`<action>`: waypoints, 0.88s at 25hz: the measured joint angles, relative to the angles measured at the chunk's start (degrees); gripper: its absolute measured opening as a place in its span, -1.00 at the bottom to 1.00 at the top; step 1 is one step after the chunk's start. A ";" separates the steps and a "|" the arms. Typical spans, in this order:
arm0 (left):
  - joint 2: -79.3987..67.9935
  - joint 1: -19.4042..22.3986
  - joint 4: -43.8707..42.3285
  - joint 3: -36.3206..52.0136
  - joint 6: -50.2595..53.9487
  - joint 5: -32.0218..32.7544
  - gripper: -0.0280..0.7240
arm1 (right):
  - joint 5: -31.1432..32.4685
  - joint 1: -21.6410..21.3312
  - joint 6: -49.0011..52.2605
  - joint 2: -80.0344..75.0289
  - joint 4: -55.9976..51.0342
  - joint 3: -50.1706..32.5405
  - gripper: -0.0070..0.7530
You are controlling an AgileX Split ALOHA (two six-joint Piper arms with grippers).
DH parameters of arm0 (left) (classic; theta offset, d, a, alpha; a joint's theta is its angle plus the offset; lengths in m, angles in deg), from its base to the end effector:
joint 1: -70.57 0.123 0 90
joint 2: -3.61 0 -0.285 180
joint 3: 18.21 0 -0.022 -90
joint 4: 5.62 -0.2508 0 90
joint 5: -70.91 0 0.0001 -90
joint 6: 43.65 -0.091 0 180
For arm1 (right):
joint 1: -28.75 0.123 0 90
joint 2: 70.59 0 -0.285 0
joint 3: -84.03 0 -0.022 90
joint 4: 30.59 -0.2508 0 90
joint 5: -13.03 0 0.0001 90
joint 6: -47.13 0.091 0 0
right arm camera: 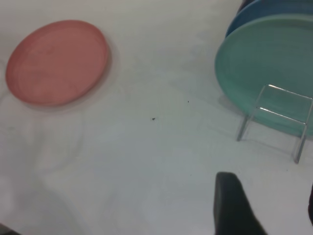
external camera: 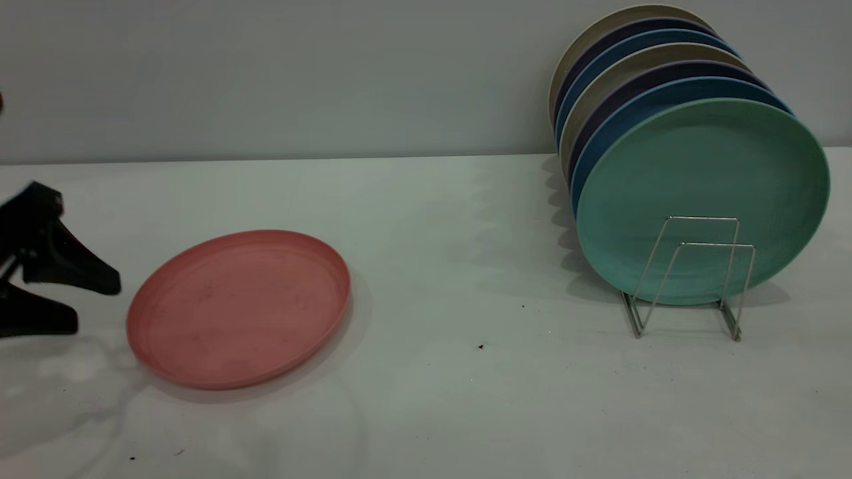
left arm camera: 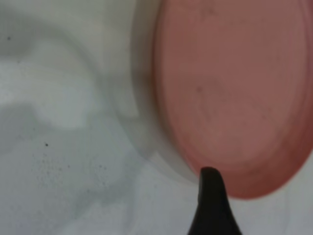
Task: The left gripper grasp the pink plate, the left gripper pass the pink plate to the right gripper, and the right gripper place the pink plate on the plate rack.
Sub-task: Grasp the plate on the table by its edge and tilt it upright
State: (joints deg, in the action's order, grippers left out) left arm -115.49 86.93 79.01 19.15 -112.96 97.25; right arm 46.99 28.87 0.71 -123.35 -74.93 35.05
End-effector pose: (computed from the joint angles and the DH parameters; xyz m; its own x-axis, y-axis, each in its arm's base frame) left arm 0.2877 0.0425 0.0746 -0.8413 -0.4843 -0.2401 -0.3258 0.8088 -0.4897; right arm 0.1439 0.0359 0.2694 -0.5630 -0.1197 -0.8177 -0.3875 0.9122 0.1333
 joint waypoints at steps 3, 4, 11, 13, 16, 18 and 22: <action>-4.14 0.00 4.52 -0.05 -3.78 0.16 0.51 | 0.00 0.00 0.00 0.00 0.00 0.00 0.05; -5.57 0.00 5.96 -0.05 -5.11 0.64 0.51 | 0.00 0.00 0.00 0.00 0.00 0.00 0.05; -12.66 0.00 15.89 -0.66 -14.06 3.75 0.51 | -1.21 0.00 0.00 0.00 -0.05 0.00 0.05; -14.15 0.00 16.35 -1.34 -14.42 3.90 0.51 | -1.48 0.00 0.00 0.00 -0.10 0.00 0.05; -16.46 0.00 16.51 -2.80 -14.82 4.43 0.49 | -1.64 0.00 0.00 0.00 -0.16 0.00 0.05; -17.65 0.00 16.53 -3.88 -14.97 5.75 0.45 | -1.64 0.00 0.00 0.00 -0.16 0.00 0.05; -18.97 0.00 16.71 -5.40 -15.08 7.35 0.29 | -1.70 0.00 0.00 0.00 -0.16 0.00 0.05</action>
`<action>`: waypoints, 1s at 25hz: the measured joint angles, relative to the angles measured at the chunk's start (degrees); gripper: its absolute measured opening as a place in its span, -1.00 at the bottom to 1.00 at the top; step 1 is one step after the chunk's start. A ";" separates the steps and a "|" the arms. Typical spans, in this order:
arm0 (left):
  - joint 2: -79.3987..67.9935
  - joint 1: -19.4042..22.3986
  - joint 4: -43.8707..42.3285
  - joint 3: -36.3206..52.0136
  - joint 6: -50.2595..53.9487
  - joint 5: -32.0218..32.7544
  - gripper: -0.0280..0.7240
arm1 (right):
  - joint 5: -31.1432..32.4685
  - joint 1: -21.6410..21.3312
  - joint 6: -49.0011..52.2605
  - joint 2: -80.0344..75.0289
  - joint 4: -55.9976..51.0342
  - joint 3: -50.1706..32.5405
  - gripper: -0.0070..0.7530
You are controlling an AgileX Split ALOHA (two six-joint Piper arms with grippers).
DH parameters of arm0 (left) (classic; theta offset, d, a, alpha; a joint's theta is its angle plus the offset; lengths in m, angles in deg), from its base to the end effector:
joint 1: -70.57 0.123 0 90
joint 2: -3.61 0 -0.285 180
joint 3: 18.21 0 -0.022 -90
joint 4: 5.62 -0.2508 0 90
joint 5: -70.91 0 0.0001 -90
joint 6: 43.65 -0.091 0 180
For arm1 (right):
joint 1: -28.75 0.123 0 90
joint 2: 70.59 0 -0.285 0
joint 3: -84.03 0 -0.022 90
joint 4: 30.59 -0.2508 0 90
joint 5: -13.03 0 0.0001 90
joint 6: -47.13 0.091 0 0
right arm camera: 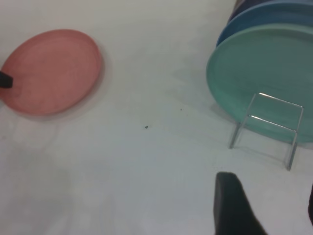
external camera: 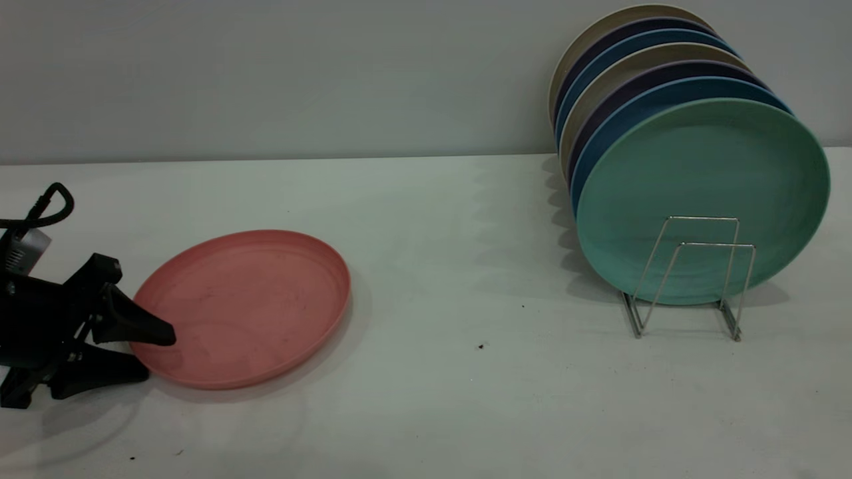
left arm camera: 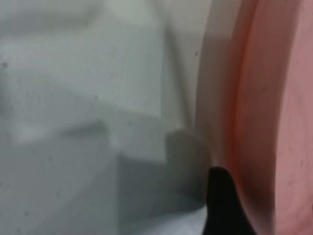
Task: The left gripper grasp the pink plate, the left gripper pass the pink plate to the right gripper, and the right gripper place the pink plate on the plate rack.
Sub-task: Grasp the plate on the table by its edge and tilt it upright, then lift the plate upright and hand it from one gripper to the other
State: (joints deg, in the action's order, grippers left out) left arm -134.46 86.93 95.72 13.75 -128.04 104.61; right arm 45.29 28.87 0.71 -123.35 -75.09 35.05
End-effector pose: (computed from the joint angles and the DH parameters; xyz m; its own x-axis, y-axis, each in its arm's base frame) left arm 0.3018 0.0369 -0.0025 -0.8385 -0.5332 -0.1128 -0.3759 0.7157 -0.5886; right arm 0.1457 0.0344 0.2708 -0.5479 -0.1092 -0.8294 -0.3711 0.9203 0.1240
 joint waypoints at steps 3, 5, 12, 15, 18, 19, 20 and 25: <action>-0.34 0.00 0.00 -0.25 -0.15 0.14 0.11 | 0.00 0.00 0.00 0.00 0.00 0.00 0.05; -0.34 0.00 0.00 -0.25 -0.48 0.20 -0.04 | 0.00 0.00 0.00 0.00 0.00 0.00 0.05; -0.34 0.00 0.09 -0.27 -2.15 0.06 -0.82 | 0.62 0.00 0.00 0.00 -0.63 0.00 0.05; -0.34 0.00 0.03 -0.27 -3.89 0.06 -0.88 | 2.84 0.00 0.00 -0.12 -2.31 0.00 0.05; -0.34 0.00 -0.02 -0.32 -5.22 0.82 -0.89 | 4.20 0.00 -0.07 -1.63 -4.27 0.00 0.05; -0.34 0.00 -0.02 -0.50 -5.40 1.75 -0.89 | 4.20 0.00 -0.51 -2.66 -5.48 0.00 0.05; -0.34 0.00 -0.08 -0.87 -5.52 2.80 -0.89 | 4.20 0.00 -1.50 -3.97 -6.94 0.00 0.05; 1.03 -1.27 -0.08 -2.12 -5.73 5.19 -0.89 | 3.81 0.00 -11.55 -13.06 -18.29 0.05 0.05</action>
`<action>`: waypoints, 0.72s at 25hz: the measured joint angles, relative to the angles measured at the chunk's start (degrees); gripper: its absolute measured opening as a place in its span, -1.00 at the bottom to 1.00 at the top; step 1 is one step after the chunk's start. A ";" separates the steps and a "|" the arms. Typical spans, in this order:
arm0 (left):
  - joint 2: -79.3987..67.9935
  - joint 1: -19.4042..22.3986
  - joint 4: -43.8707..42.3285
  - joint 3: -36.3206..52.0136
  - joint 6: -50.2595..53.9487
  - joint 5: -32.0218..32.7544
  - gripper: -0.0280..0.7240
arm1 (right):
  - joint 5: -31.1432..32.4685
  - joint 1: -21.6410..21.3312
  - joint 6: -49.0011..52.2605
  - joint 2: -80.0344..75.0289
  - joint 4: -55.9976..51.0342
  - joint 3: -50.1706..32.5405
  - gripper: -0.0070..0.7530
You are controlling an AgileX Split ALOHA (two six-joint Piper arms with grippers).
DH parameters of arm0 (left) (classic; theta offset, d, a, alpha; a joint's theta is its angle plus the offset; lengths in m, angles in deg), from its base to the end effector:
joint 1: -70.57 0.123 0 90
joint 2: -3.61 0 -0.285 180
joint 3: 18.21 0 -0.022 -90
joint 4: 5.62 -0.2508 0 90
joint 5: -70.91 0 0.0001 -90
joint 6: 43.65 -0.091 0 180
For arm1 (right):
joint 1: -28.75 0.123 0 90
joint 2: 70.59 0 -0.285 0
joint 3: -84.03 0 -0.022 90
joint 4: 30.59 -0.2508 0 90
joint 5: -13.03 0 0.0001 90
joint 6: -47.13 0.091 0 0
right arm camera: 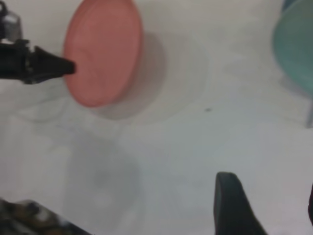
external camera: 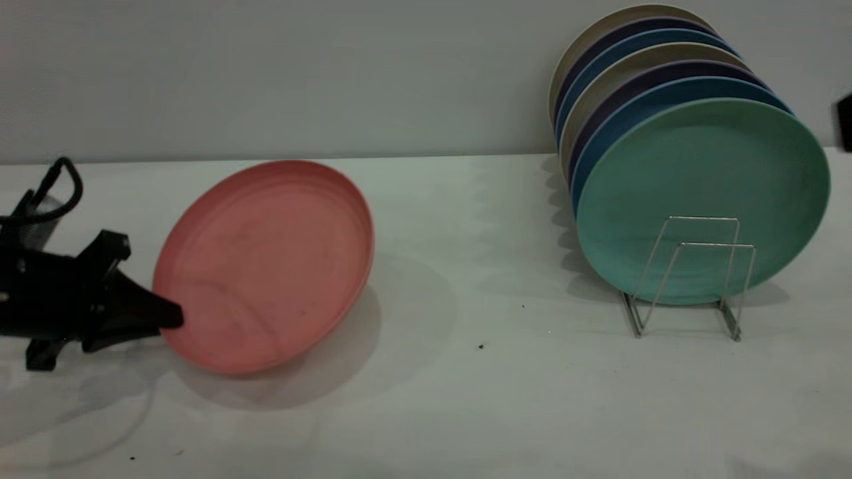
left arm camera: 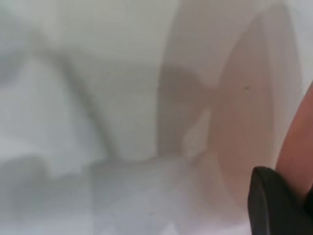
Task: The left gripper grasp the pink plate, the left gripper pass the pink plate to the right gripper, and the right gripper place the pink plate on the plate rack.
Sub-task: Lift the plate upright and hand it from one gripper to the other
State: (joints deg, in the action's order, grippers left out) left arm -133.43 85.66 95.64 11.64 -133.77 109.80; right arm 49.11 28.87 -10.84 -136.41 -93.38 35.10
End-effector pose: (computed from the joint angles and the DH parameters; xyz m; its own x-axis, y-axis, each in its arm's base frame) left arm 0.3176 0.0275 0.0116 -0.8718 -0.4357 -0.2238 -0.2023 0.7365 -0.6455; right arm 0.1766 0.0481 0.2449 -0.6813 -0.0079 -0.7319 -0.3889 0.8510 0.3529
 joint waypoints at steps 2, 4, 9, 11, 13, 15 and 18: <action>1.80 -1.10 -0.07 -0.01 -0.32 -0.93 -0.89 | -0.38 0.00 -5.96 -4.83 -6.79 0.07 0.05; 4.28 -2.48 -0.27 -0.06 -0.72 -1.76 -0.89 | -0.67 0.00 -12.65 -9.29 -13.71 0.07 0.05; 9.65 -7.72 -0.53 -0.06 -0.78 -2.19 -0.89 | 0.22 0.00 -29.65 -20.83 -30.47 0.38 0.05; 11.13 -9.80 -0.60 -0.06 0.11 -2.13 -0.89 | 1.64 0.00 -35.52 -24.86 -35.43 0.59 0.05; 11.60 -11.89 -0.78 -0.06 1.13 -1.98 -0.89 | 3.21 0.00 -39.34 -29.07 -37.32 1.78 0.05; 11.71 -13.77 -0.90 -0.06 1.47 -1.98 -0.89 | 4.98 0.00 -40.55 -32.78 -38.04 3.50 0.05; 11.71 -16.75 -0.85 -0.01 1.86 -2.11 -0.89 | 7.41 0.00 -41.25 -37.80 -38.42 6.34 0.05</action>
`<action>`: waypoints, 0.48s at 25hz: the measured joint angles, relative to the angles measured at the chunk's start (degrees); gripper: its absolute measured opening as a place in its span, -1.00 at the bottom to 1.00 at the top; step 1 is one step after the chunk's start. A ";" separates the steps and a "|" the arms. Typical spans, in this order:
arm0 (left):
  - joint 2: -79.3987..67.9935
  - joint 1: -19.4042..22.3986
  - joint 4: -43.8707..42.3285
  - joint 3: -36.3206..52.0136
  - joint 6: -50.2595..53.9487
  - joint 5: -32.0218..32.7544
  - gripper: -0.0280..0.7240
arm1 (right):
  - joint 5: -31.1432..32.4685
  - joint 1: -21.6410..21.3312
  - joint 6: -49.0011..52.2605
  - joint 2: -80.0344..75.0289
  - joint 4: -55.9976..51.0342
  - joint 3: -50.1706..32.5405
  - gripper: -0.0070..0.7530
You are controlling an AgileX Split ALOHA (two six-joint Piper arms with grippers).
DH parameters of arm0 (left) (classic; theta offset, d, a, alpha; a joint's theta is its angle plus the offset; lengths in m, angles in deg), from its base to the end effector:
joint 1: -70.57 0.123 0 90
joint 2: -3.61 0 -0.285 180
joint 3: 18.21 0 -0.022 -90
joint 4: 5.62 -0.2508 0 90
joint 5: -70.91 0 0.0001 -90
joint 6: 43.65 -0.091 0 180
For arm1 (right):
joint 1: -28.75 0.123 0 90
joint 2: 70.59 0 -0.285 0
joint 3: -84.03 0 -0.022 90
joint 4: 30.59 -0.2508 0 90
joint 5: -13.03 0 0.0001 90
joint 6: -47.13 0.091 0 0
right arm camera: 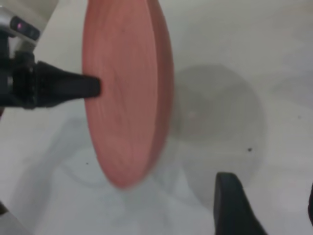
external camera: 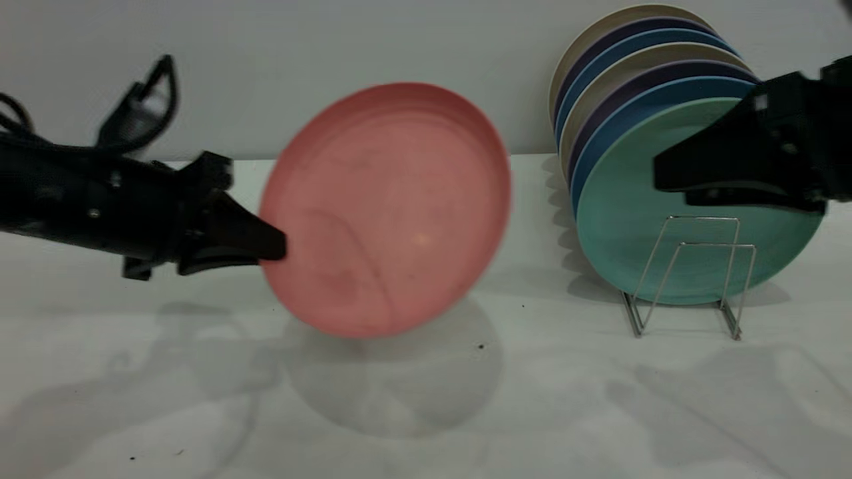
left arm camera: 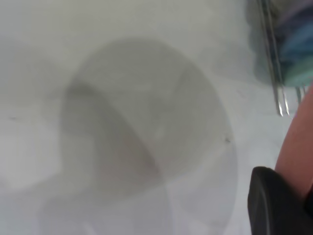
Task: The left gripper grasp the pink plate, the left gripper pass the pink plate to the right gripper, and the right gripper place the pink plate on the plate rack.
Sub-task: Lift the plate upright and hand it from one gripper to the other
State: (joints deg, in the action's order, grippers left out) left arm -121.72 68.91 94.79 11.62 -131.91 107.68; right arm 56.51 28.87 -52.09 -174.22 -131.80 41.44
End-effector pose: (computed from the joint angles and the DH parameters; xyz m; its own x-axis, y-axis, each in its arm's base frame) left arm 0.3280 -0.0632 0.0752 -0.9013 -0.1785 -0.3946 0.1156 0.7790 -0.6163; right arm 0.2716 0.0621 0.1557 -0.7624 0.0763 -0.6426 -0.3941 0.7329 0.5546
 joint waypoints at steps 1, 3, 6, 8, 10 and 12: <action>0.00 -1.03 0.00 0.00 0.04 -0.30 -0.89 | 1.09 0.00 -0.12 -1.36 -0.06 0.74 0.05; 0.00 -2.78 0.00 0.00 0.06 -1.07 -0.89 | 2.97 0.00 -0.18 -3.37 -0.06 1.57 0.05; 0.05 -5.07 0.00 0.00 0.11 -2.11 -0.89 | 4.10 0.00 -0.75 -4.76 -0.06 1.76 0.05; 0.04 -6.34 0.00 0.00 0.33 -2.51 -0.89 | 4.15 0.00 -0.87 -5.25 -0.06 1.76 0.05; 0.04 -7.64 0.00 -0.07 0.62 -2.88 -0.89 | 4.15 0.00 -0.94 -5.33 -0.06 1.76 0.05; 0.04 -8.54 0.00 -0.67 0.89 -3.18 -0.89 | 4.36 0.00 -0.97 -5.33 -0.06 1.76 0.05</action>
State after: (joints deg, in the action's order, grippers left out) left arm -121.68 60.37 94.79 10.95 -131.02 104.50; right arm 60.87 28.87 -53.06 -179.55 -131.86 43.20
